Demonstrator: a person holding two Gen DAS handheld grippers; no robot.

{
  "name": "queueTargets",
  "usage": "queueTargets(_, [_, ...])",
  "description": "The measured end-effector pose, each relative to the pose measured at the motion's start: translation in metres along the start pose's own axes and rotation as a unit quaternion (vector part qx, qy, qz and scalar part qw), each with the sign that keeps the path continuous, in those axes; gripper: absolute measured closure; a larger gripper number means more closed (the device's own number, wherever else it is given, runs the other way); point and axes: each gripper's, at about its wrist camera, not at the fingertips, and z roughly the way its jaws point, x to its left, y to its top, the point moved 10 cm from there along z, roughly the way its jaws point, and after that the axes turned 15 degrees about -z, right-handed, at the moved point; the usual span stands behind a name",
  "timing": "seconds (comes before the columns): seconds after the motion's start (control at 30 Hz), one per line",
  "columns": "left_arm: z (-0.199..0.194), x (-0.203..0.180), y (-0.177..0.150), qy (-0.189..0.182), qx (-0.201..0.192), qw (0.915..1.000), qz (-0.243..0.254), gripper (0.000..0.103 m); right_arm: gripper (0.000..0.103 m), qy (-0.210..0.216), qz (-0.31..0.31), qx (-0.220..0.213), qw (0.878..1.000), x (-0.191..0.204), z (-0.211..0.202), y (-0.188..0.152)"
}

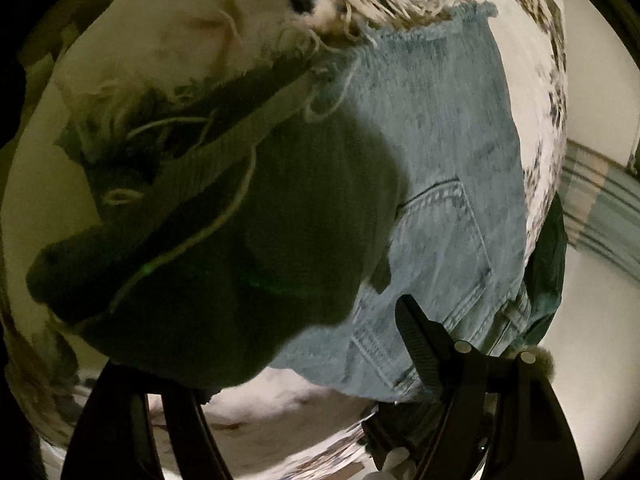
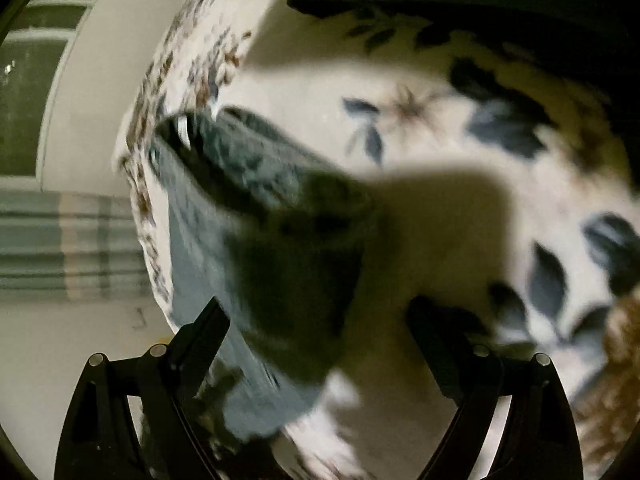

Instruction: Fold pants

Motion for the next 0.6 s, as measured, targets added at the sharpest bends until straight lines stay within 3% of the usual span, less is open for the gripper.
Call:
queueTargets(0.07, [0.004,-0.002,0.003,0.0,-0.005,1.0,-0.007,0.03,0.011,0.01,0.009,-0.013,1.0,0.003,0.005,0.009])
queueTargets(0.1, [0.005,-0.002,0.004,0.0,-0.007,0.9999,-0.011,0.03,0.019,0.013,0.013,-0.022,1.0,0.004,0.008,0.013])
queueTargets(0.13, [0.005,-0.003,0.003,0.001,-0.01,0.9999,-0.014,0.03,0.044,0.012,0.012,-0.026,1.0,0.006,0.01,0.016])
queueTargets(0.23, [0.006,-0.01,0.002,0.0,-0.017,0.9998,-0.004,0.03,0.061,-0.005,0.021,-0.031,0.999,0.006,0.01,0.018])
queueTargets(0.27, [0.005,-0.014,0.002,-0.003,-0.02,0.9998,0.004,0.037,0.064,-0.002,0.025,-0.033,0.999,0.008,0.008,0.018])
queueTargets(0.3, [0.006,-0.018,0.002,0.002,-0.023,0.9997,0.012,0.054,0.068,0.003,0.028,-0.035,0.999,0.01,0.004,0.016])
queueTargets(0.37, [0.002,-0.021,0.006,0.003,-0.023,0.999,0.039,0.072,0.073,0.011,0.036,-0.037,0.999,0.012,-0.004,0.011])
queueTargets(0.6, [-0.034,-0.048,0.005,-0.007,-0.005,0.9863,0.165,0.075,0.074,0.032,0.066,-0.029,0.997,0.022,-0.026,-0.014])
